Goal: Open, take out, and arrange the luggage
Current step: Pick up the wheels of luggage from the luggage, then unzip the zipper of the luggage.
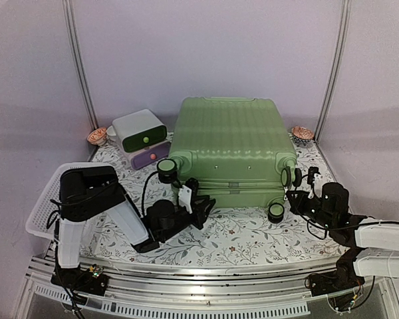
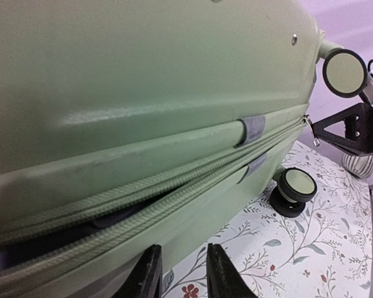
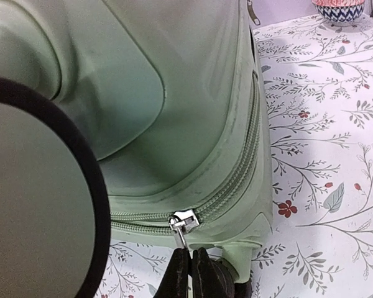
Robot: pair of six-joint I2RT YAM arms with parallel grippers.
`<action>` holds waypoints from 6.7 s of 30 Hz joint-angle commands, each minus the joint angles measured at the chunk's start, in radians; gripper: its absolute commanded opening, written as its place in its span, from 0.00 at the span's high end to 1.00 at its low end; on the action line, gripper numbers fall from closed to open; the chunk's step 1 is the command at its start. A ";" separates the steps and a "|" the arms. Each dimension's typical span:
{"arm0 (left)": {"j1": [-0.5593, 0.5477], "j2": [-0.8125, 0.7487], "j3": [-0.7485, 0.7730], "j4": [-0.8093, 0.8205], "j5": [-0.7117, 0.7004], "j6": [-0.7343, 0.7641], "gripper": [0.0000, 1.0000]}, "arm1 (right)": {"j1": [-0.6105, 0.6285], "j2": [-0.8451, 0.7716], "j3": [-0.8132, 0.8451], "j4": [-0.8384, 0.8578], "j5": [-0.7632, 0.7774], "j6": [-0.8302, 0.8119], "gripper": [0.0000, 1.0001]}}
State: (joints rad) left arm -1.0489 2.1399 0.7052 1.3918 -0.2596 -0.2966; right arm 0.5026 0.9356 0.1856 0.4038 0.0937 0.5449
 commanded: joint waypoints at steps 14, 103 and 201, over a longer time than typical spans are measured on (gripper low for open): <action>-0.046 -0.462 -0.245 -0.139 -0.175 -0.019 0.72 | -0.030 0.031 -0.016 0.094 -0.184 -0.140 0.89; 0.064 -1.001 -0.160 -0.963 -0.180 0.081 0.34 | -0.195 0.083 0.140 -0.100 -0.085 -0.213 0.97; 0.331 -0.954 0.037 -1.403 0.153 0.059 0.96 | -0.349 0.661 0.732 -0.268 -0.481 -0.377 0.93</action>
State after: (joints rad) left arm -0.7395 1.1862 0.7315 -0.0196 -0.1463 -0.2607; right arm 0.1879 1.5360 0.8345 0.0540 -0.4648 0.1413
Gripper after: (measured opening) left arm 0.653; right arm 0.069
